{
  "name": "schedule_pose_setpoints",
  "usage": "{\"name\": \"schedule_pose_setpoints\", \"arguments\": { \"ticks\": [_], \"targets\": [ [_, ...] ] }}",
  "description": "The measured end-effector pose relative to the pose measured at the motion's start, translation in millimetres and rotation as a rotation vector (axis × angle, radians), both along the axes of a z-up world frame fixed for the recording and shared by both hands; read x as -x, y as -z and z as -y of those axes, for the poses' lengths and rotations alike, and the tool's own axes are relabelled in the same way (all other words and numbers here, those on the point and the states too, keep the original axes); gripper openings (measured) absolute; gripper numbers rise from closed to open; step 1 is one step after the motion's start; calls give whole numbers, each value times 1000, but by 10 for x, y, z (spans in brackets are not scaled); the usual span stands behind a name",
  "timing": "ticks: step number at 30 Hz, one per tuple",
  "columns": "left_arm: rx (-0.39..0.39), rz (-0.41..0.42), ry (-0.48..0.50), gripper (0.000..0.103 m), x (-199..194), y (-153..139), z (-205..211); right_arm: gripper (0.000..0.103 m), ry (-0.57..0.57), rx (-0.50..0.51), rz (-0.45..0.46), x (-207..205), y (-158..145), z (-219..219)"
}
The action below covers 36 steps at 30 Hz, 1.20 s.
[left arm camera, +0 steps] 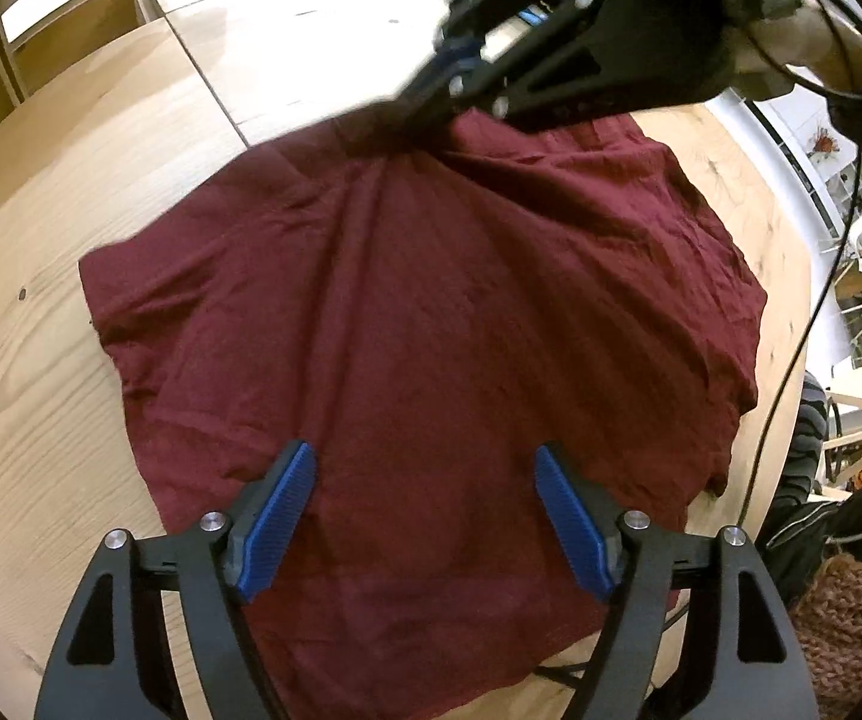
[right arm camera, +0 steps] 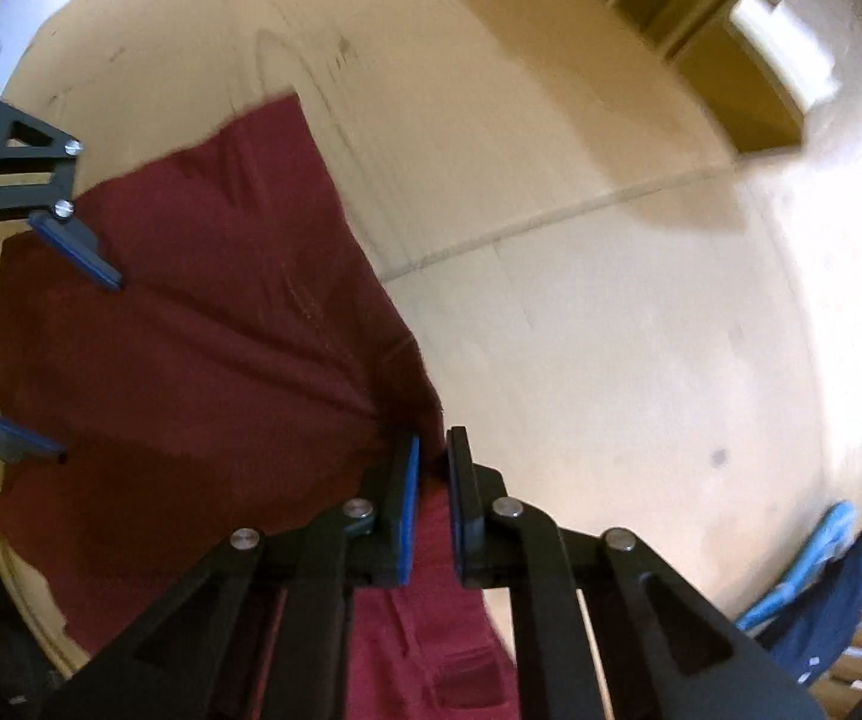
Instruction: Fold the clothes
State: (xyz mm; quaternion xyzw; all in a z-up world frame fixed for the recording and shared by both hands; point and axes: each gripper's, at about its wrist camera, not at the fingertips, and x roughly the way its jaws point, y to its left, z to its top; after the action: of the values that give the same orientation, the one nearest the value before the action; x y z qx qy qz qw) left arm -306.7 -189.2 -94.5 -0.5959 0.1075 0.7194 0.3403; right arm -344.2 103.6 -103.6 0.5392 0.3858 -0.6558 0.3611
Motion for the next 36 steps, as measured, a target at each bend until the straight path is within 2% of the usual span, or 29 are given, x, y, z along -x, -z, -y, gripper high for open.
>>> {"name": "schedule_pose_setpoints", "arguments": {
  "ticks": [1,5,6,9,10,12,13,16,18,19,22,24,27,29,31,34,36],
  "targets": [
    [0,6,-2,74,14,-19,23,13,10,11,-3,-22,-41,-23],
    [6,49,-29,73,317,-104,-173,48,61,123,-5,-241,-416,-277],
    [4,43,-46,71,374,-138,-248,49,102,162,-9,-292,-517,-430],
    [-17,-9,-96,71,350,-235,-533,49,252,249,16,-426,-673,-938],
    [-38,-20,-103,71,413,-265,-575,48,289,253,24,-373,-622,-1041],
    [-68,-45,-115,72,551,-285,-706,36,351,238,28,-58,-463,-1097],
    [-67,-58,-117,71,613,-282,-735,28,386,235,48,-34,-396,-1180],
    [-55,-45,-119,71,785,-212,-652,26,472,235,107,-19,-193,-1384],
    [-14,-27,-125,72,863,-92,-612,23,483,212,91,-44,-140,-1430],
    [-4,-41,-116,74,849,-26,-729,22,490,188,66,-43,-127,-1452],
    [60,-65,-77,73,776,3,-810,23,524,73,-86,22,-164,-1565],
    [19,-62,-86,72,781,-72,-741,23,560,135,-68,-22,-245,-1631],
    [-65,-59,-120,73,880,-175,-630,23,554,277,-4,-248,-354,-1584],
    [-80,-26,-135,73,1008,-124,-615,23,554,296,43,-336,-290,-1511],
    [-66,-21,-147,73,1096,-39,-676,23,561,266,56,-364,-184,-1447],
    [-13,-99,-121,74,1098,12,-826,22,595,273,26,-291,-218,-1476],
    [26,-136,-108,74,1084,12,-844,14,624,265,-2,-200,-241,-1516]
  ]
}}
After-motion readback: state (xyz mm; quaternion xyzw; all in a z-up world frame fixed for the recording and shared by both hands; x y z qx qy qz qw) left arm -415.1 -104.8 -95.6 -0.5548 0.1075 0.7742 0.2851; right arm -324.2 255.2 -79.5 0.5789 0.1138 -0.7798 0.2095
